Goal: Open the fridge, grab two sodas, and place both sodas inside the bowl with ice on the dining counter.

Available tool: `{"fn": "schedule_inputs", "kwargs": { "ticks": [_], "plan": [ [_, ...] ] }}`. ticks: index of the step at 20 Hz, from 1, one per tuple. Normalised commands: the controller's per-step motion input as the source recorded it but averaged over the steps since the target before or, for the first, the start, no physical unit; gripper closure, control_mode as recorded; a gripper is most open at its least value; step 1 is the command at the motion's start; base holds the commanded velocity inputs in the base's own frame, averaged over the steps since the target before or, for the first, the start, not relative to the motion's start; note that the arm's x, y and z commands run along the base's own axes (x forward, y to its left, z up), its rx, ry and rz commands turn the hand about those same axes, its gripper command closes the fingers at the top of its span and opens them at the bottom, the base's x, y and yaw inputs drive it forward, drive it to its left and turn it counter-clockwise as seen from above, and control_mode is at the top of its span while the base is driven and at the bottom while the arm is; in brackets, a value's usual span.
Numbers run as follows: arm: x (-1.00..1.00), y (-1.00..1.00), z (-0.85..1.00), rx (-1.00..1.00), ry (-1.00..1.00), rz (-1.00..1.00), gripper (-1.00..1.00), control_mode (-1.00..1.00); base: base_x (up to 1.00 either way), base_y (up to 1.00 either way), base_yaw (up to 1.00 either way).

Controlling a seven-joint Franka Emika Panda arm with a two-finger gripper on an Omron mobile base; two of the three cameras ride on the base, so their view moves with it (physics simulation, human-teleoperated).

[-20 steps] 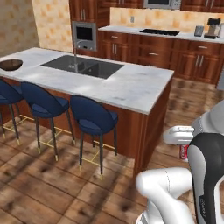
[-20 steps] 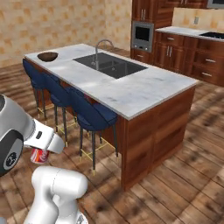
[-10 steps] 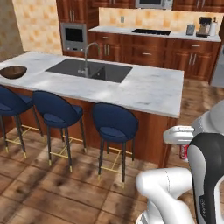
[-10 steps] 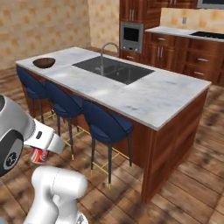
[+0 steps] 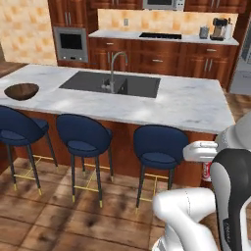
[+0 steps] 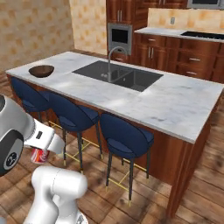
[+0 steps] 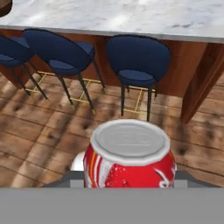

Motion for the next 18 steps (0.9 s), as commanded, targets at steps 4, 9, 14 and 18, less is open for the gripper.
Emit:
{"fn": "schedule_inputs", "kwargs": {
  "ticks": [4,9,14,18],
  "plan": [
    [0.00,0.00,0.00,0.00,0.00,0.00,1.00,1.00,0.31,1.00,-0.28],
    [0.00,0.00,0.00,0.00,0.00,0.00,1.00,1.00,0.31,1.00,-0.28],
    [0.00,0.00,0.00,0.00,0.00,0.00,1.00,1.00,0.32,1.00,-0.28],
    [0.00,0.00,0.00,0.00,0.00,0.00,1.00,1.00,0.35,1.00,-0.28]
  ]
}}
